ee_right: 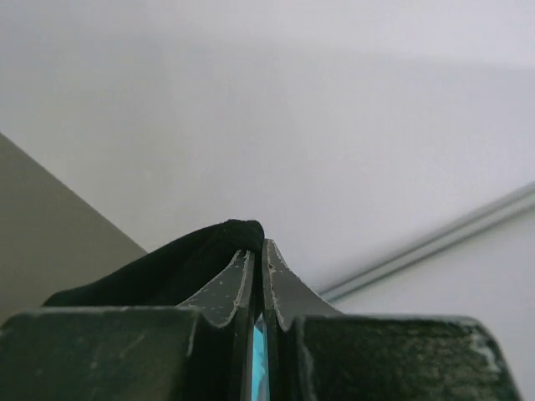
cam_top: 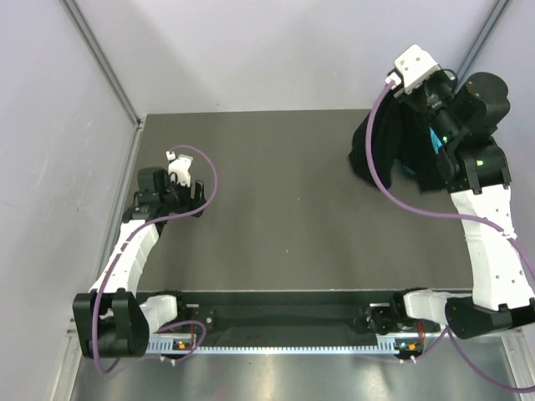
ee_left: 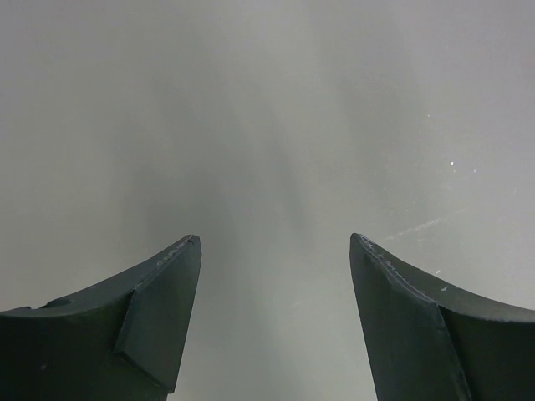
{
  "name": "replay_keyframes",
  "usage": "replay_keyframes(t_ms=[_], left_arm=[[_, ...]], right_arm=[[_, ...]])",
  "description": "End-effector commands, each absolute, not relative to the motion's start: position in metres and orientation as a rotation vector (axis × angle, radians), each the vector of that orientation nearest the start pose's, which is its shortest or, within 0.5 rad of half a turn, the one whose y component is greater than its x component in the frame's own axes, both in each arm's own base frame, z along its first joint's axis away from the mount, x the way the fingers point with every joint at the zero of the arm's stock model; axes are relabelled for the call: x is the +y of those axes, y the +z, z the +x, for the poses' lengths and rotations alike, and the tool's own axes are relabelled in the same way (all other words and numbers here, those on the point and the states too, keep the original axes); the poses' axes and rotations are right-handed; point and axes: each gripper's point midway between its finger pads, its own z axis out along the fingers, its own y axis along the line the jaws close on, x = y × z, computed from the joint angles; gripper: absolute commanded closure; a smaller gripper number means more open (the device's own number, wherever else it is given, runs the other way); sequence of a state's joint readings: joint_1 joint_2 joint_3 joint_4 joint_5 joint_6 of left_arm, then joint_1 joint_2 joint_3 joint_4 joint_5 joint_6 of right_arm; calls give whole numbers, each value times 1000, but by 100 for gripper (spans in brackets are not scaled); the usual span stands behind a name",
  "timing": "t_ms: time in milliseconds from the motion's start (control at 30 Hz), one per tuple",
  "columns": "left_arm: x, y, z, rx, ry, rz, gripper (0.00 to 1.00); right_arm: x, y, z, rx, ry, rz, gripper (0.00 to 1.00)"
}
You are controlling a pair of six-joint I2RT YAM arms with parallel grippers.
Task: Fold and stack the t-shirts
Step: Move the tshirt to the center of the board
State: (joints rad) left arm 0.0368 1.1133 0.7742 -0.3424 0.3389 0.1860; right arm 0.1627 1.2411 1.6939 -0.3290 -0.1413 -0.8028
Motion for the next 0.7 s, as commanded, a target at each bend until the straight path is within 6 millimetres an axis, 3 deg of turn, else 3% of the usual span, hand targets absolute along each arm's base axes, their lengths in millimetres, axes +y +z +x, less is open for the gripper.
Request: replay_keyframes(t_ms=[0, 33, 233, 300, 333, 400, 433, 500, 600, 633, 667], left_arm=[[-37, 149, 328, 2146, -237, 362, 24], [-37, 146, 328, 2155, -241, 363, 24], [-36, 147, 328, 2146, -222, 379, 26], [-35, 146, 328, 2145, -211, 388, 26], [-34, 142, 328, 2155, -210, 390, 26], [-35, 138, 326, 2165, -215, 396, 27], [-36, 136, 326, 2174, -223, 400, 27], [-37, 135, 326, 2173, -235, 409, 28], [-41, 136, 325, 2182, -262, 415, 28], [-42, 137, 325, 2182, -269, 415, 28], [-43, 137, 324, 2184, -281, 414, 28]], right_arm=[[89, 548, 362, 1171, -351, -836, 100], [93, 563, 354, 1140, -332, -826, 100], [115, 568, 355, 1132, -259, -823, 100], [116, 559, 366, 1153, -256, -809, 100], [116, 539, 377, 1197, -261, -812, 100], [115, 526, 388, 1212, -273, -796, 100], [117, 508, 396, 1247, -268, -806, 100], [123, 497, 401, 1272, -232, -812, 100], [144, 512, 398, 1243, -172, -820, 100], [145, 541, 391, 1187, -177, -792, 100], [150, 549, 395, 1174, -173, -787, 100]])
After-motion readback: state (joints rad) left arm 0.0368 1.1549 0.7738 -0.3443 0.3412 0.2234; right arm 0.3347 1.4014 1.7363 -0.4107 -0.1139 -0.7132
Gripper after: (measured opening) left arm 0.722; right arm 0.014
